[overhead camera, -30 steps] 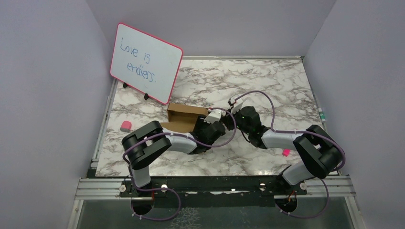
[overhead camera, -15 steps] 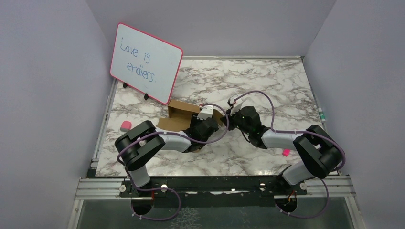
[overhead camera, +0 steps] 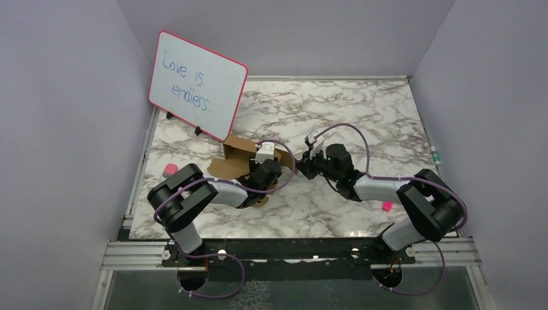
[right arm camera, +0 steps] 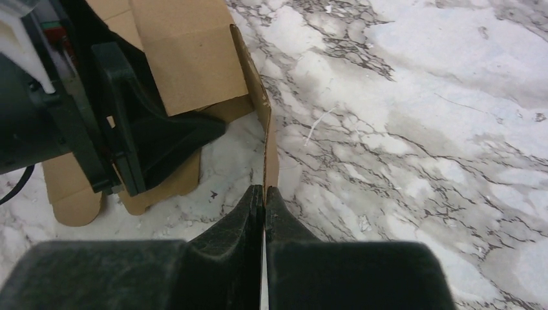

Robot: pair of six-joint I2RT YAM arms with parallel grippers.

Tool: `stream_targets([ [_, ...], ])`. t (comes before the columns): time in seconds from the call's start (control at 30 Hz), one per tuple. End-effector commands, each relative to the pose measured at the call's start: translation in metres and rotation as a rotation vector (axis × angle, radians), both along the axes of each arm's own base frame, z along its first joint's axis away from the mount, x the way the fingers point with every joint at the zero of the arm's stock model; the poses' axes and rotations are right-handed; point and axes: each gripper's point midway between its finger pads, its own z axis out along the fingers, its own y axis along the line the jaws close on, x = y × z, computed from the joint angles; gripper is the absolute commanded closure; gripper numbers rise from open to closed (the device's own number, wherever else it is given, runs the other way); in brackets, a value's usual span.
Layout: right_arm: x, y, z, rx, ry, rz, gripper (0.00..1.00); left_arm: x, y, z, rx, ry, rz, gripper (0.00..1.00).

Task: Fold the paper box

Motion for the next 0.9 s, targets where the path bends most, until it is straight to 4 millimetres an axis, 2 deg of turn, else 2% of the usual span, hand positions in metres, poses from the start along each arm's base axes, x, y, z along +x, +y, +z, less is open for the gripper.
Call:
stream_targets([
  [0.0, -0.017, 0.021, 0.009, 0.042, -0.007, 0.153, 0.92, -0.003, -0.007, 0.001, -0.093, 0.014, -0.019, 0.48],
  [0.2, -0.036, 0.036, 0.016, 0.097, 0.01, 0.29, 0.84, -0.004, -0.002, -0.005, -0.097, 0.021, -0.012, 0.51],
  [0.3, -0.036, 0.037, 0.017, 0.099, 0.008, 0.298, 0.77, -0.005, 0.001, -0.006, -0.103, 0.025, -0.014, 0.52],
  [0.53, -0.021, 0.028, 0.035, 0.07, -0.052, 0.217, 0.63, -0.008, 0.007, -0.01, -0.12, 0.036, -0.023, 0.57],
  [0.67, -0.008, 0.018, 0.051, 0.057, -0.099, 0.143, 0.58, -0.009, 0.009, -0.013, -0.129, 0.042, -0.032, 0.57],
  [0.87, 0.026, -0.009, 0.073, 0.001, -0.194, -0.012, 0.54, -0.009, 0.006, -0.014, -0.141, 0.046, -0.044, 0.58],
])
